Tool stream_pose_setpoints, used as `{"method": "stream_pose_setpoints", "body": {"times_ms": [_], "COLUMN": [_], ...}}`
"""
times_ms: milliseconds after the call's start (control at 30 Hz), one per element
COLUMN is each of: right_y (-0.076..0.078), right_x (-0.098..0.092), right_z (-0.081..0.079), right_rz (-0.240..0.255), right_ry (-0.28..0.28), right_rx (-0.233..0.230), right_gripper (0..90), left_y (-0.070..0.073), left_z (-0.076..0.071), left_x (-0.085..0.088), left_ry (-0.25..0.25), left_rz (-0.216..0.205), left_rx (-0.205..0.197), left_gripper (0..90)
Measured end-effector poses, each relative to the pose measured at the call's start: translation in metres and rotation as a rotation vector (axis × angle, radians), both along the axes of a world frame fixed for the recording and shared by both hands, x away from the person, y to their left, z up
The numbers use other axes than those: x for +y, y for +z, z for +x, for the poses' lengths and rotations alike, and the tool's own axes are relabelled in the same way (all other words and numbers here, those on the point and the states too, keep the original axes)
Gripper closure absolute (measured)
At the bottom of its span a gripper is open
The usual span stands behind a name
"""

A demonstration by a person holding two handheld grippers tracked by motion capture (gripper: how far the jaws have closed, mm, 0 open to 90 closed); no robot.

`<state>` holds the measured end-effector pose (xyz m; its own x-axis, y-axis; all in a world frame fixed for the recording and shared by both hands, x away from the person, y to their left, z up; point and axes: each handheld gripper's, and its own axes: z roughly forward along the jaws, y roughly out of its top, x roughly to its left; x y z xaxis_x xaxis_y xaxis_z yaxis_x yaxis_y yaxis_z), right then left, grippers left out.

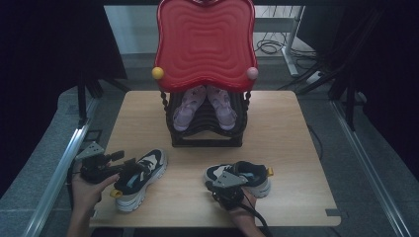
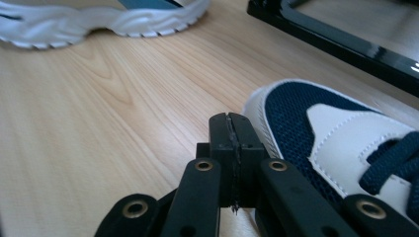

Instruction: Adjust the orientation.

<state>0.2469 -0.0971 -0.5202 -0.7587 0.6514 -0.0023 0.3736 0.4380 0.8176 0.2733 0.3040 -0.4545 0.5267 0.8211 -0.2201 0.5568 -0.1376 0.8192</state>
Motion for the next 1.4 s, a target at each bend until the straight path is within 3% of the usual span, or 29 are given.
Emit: {"method": "stream_pose_setpoints", "body": {"times_ms": [333, 767, 1167, 1400], "right_y": [0.032, 0.069, 0.068, 0.053], "right_x": [-0.018, -0.08, -0.13, -0.168], "right_z": [-0.005, 0.009, 0.023, 0.035], "right_rz": [0.115, 0.222, 0.255, 0.277], "right_ry": [0.013, -0.142, -0.253, -0.307], "right_rx": [-0.031, -0.116, -0.118, -0.08], "right_gripper": [89.2, 89.3, 89.3, 89.3], "left_y": [0.001, -0.001, -0.001, -0.001], "left_z": [-0.001, 0.0, -0.001, -0.001], "left_x": [0.002, 0.0, 0.003, 0.004], "left_ry": [0.003, 0.001, 0.005, 0.007], "left_rz": [-0.002, 0.001, -0.006, -0.007], "left_rx": [-0.002, 0.005, 0.004, 0.006], "left_gripper": [36.5, 36.5, 36.5, 36.5]}}
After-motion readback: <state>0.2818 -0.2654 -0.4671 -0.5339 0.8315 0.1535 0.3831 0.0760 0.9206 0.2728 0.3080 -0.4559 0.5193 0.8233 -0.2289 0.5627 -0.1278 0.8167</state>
